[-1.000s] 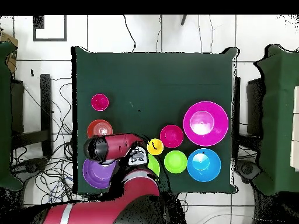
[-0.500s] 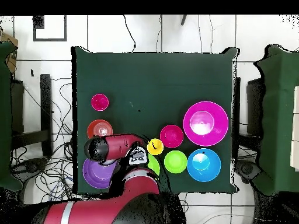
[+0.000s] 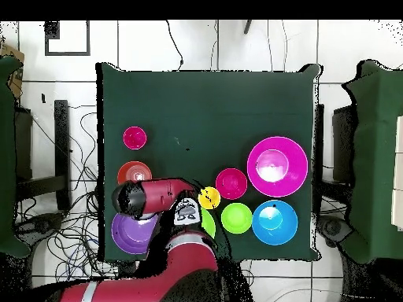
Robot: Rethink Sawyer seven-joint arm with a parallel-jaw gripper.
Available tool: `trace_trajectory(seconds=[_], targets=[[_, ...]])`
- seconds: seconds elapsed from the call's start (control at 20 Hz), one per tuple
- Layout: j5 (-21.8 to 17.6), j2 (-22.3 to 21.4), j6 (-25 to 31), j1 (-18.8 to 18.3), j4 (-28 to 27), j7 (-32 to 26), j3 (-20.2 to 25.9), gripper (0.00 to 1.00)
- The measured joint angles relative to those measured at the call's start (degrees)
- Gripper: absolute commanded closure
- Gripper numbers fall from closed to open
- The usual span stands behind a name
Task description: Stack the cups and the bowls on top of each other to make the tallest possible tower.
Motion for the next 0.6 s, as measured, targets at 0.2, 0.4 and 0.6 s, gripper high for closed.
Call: trace_trajectory(seconds=[0.2,0.4,0.6], targets=[[-0.01,-2.61,0.38,-0.07,0.01,0.0,-0.01,0.0],[-0.02,-4.33,0.94,-0.07,0.02,0.0,-0.02,0.0],[-0.01,-5.21,1.62,-0.07,0.02,0.0,-0.02,0.0]])
